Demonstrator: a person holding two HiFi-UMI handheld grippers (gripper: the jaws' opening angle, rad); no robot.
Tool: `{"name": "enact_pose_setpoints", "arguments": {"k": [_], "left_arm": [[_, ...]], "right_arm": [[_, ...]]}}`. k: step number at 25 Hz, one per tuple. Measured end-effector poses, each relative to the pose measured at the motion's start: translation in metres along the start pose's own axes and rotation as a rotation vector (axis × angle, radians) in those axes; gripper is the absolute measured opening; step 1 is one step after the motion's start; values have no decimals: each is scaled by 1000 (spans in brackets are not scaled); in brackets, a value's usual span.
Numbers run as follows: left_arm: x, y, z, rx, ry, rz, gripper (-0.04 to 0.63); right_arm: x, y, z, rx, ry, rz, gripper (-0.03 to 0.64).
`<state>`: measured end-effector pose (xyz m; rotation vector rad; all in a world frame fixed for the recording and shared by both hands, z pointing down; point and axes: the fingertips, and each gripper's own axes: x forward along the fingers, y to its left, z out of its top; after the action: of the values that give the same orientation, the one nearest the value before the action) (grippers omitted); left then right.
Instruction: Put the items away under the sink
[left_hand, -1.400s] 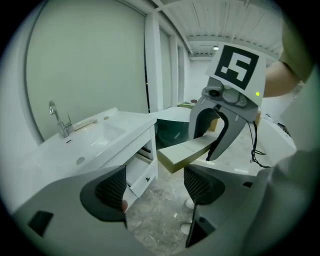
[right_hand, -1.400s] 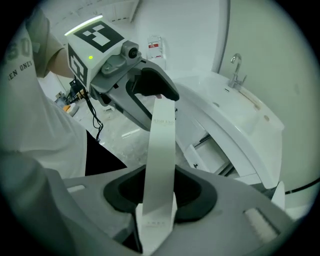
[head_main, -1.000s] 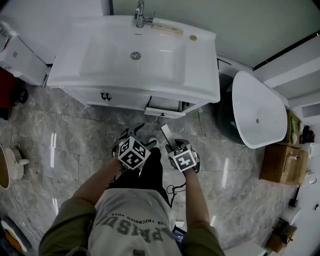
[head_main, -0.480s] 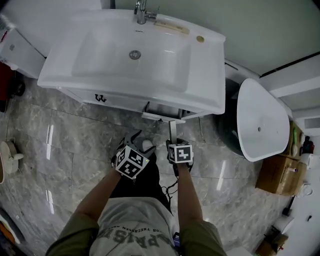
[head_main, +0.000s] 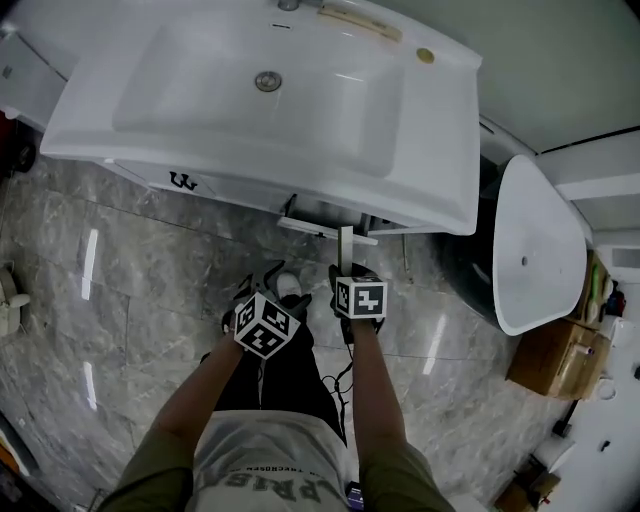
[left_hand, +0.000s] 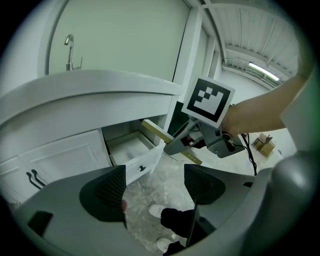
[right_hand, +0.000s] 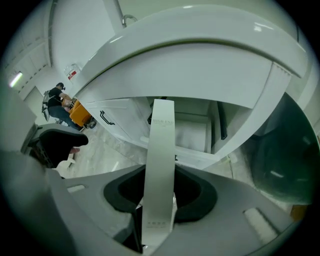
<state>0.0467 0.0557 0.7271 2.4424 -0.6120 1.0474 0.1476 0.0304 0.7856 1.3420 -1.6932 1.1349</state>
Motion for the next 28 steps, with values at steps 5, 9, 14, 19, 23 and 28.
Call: {"name": "enact_pose_setpoints", "arguments": {"k": [5, 9, 14, 19, 23, 28], "left_arm": [[38, -3, -32, -22, 19, -9, 348], [70, -11, -50, -34, 25, -24, 348], [108, -30, -63, -30, 29, -64, 348], [142, -43, -69, -30, 20, -69, 348], [156, -36, -66, -4, 4, -23, 348], [155, -29, -52, -12, -37, 24, 347]], "right_arm": [[26, -19, -5, 98, 8, -40, 144], [42, -29, 2, 135, 2, -62, 146], [56, -32, 10, 161, -1, -71, 144], [71, -30, 13, 244, -21, -60, 144], [83, -30, 12, 305, -14, -45, 144], [89, -30, 13, 386, -2, -39, 144]]}}
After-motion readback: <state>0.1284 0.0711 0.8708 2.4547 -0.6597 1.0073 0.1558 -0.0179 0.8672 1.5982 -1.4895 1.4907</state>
